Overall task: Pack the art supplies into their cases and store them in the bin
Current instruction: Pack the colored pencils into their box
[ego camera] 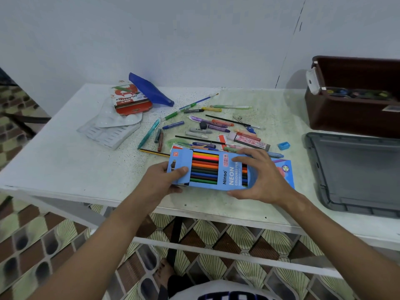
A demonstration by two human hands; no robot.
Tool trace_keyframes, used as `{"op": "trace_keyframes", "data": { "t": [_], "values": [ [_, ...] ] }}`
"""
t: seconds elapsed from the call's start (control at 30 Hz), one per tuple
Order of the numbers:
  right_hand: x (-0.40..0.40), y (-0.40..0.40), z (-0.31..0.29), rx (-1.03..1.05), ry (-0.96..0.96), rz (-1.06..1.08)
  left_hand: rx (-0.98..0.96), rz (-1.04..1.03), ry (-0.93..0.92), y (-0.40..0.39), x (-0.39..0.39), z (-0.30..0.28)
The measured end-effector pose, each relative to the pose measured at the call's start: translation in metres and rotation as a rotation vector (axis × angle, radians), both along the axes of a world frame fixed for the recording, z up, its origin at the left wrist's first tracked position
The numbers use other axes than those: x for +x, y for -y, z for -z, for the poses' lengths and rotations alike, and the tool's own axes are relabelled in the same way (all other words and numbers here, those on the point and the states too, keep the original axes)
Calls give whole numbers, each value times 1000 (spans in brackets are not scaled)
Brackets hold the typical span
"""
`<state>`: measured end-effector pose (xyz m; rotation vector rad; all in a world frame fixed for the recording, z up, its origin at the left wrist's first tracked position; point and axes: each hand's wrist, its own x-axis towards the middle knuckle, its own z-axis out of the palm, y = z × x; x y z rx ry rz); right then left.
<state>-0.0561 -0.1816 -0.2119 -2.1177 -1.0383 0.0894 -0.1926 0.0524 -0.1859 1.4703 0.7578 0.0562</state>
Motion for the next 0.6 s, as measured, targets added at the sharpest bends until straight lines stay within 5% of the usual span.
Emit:
{"op": "trace_keyframes", "data": {
  "t": [0.6],
  "values": [
    [-22,-15,-1,-37,-48,-18,149,99,-29,33,10,10]
  ]
}}
